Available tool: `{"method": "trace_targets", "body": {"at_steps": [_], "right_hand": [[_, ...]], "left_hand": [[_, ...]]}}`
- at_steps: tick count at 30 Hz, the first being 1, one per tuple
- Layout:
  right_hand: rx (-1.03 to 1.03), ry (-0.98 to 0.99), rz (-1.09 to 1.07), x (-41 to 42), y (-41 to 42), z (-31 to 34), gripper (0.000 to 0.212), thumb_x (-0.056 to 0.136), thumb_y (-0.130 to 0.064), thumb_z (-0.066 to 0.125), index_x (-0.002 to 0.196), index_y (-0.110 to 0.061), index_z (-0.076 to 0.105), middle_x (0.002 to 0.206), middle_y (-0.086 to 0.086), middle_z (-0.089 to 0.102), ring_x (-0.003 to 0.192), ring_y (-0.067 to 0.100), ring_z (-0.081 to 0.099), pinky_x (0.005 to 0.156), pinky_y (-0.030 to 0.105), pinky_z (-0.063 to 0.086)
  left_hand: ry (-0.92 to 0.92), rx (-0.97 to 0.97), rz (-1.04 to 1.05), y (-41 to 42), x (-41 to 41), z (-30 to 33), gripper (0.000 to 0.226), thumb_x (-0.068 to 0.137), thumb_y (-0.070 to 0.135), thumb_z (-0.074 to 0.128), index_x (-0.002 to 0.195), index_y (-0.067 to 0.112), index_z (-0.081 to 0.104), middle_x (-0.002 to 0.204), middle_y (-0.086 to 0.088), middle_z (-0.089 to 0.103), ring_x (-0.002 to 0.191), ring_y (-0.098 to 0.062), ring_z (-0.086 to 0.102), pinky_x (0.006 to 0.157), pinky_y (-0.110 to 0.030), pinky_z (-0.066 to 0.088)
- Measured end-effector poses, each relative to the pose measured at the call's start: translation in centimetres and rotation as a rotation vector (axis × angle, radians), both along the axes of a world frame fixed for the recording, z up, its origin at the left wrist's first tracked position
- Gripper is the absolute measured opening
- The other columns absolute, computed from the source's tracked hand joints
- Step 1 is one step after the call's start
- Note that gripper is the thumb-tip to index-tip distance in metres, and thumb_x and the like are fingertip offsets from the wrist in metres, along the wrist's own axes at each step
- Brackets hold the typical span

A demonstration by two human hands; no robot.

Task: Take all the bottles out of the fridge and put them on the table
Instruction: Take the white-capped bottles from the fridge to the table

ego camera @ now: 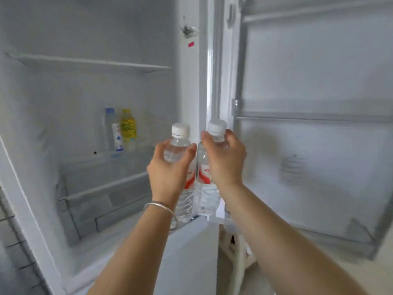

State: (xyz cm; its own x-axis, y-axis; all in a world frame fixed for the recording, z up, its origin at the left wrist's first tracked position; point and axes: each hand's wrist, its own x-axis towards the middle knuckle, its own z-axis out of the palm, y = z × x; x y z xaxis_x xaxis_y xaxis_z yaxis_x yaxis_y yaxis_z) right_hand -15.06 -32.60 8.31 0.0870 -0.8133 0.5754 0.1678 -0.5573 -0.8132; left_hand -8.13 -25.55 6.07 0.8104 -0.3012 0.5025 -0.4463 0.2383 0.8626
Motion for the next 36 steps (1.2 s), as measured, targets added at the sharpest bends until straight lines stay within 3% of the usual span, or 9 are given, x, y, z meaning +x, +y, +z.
{"method": "trace_targets", "body": {"at_steps": [4, 9, 13, 18, 21, 24, 28, 32, 36], "right_hand": [[0.045, 0.052, -0.115, -9.6, -1.4, -0.7, 0.017, 0.074, -0.036, 0.068, 0.071, -0.020, 0.063, 0.064, -0.006, 0.066, 0.065, 0.012, 0.064, 0.068, 0.032, 0.051], [0.147, 0.083, -0.285, -22.1, -4.4, -3.6, 0.018, 0.074, -0.037, 0.068, 0.070, -0.019, 0.063, 0.062, -0.006, 0.066, 0.057, 0.004, 0.060, 0.056, 0.022, 0.045], [0.189, 0.155, -0.445, -33.0, -7.1, -6.3, 0.021, 0.074, -0.037, 0.067, 0.069, -0.018, 0.062, 0.065, -0.004, 0.067, 0.066, 0.014, 0.064, 0.059, 0.024, 0.046], [0.178, 0.320, -0.573, -46.6, -11.1, -9.2, 0.022, 0.076, -0.037, 0.067, 0.069, -0.019, 0.057, 0.058, -0.012, 0.056, 0.056, 0.002, 0.052, 0.053, 0.016, 0.033], [0.206, 0.386, -0.598, -52.8, -13.7, -10.5, 0.026, 0.076, -0.038, 0.066, 0.067, -0.015, 0.058, 0.056, -0.007, 0.058, 0.054, 0.008, 0.053, 0.053, 0.019, 0.034], [0.237, 0.401, -0.606, -57.0, -16.5, -11.7, 0.029, 0.077, -0.039, 0.066, 0.070, -0.012, 0.060, 0.062, 0.000, 0.062, 0.060, 0.017, 0.057, 0.055, 0.020, 0.036], [0.298, 0.382, -0.595, -60.0, -21.5, -13.3, 0.031, 0.075, -0.041, 0.067, 0.073, -0.010, 0.063, 0.060, -0.006, 0.060, 0.061, 0.014, 0.058, 0.056, 0.020, 0.037], [0.336, 0.375, -0.579, -60.6, -28.2, -15.1, 0.040, 0.068, -0.050, 0.063, 0.075, -0.010, 0.064, 0.068, 0.000, 0.067, 0.071, 0.021, 0.062, 0.064, 0.027, 0.042], [0.352, 0.384, -0.559, -59.7, -35.9, -16.0, 0.032, 0.075, -0.042, 0.066, 0.075, -0.010, 0.066, 0.066, -0.001, 0.067, 0.070, 0.021, 0.064, 0.067, 0.029, 0.044]], "left_hand": [[0.039, 0.039, -0.180, -2.4, -8.3, -1.0, 0.032, 0.073, 0.042, 0.072, 0.096, 0.023, 0.060, 0.086, 0.015, 0.065, 0.082, 0.001, 0.060, 0.069, -0.015, 0.043], [0.045, 0.114, -0.369, -6.5, -19.4, -3.4, 0.028, 0.074, 0.041, 0.071, 0.095, 0.028, 0.058, 0.082, 0.022, 0.060, 0.075, 0.015, 0.054, 0.062, -0.004, 0.038], [0.073, 0.184, -0.556, -10.1, -29.3, -5.6, 0.029, 0.073, 0.040, 0.072, 0.098, 0.028, 0.059, 0.086, 0.019, 0.063, 0.078, 0.010, 0.057, 0.063, -0.005, 0.039], [0.161, 0.191, -0.672, -15.0, -41.4, -8.1, 0.037, 0.070, 0.046, 0.073, 0.099, 0.025, 0.062, 0.088, 0.012, 0.066, 0.085, -0.003, 0.062, 0.072, -0.019, 0.043], [0.182, 0.226, -0.691, -18.2, -47.2, -9.6, 0.032, 0.069, 0.046, 0.072, 0.095, 0.029, 0.062, 0.087, 0.015, 0.067, 0.085, -0.006, 0.063, 0.076, -0.024, 0.047], [0.188, 0.264, -0.696, -21.3, -51.4, -10.6, 0.035, 0.068, 0.048, 0.072, 0.094, 0.026, 0.063, 0.085, 0.013, 0.067, 0.082, -0.004, 0.063, 0.074, -0.023, 0.046], [0.189, 0.287, -0.679, -26.1, -54.3, -11.9, 0.030, 0.074, 0.037, 0.073, 0.097, 0.022, 0.063, 0.084, 0.013, 0.066, 0.080, -0.004, 0.063, 0.071, -0.022, 0.046], [0.179, 0.313, -0.652, -32.3, -55.3, -13.7, 0.038, 0.070, 0.046, 0.073, 0.098, 0.023, 0.063, 0.083, 0.015, 0.065, 0.083, -0.001, 0.061, 0.077, -0.024, 0.044], [0.202, 0.322, -0.600, -40.2, -54.6, -15.1, 0.047, 0.063, 0.051, 0.068, 0.100, 0.023, 0.063, 0.087, 0.009, 0.068, 0.085, -0.008, 0.063, 0.080, -0.026, 0.047]]}}
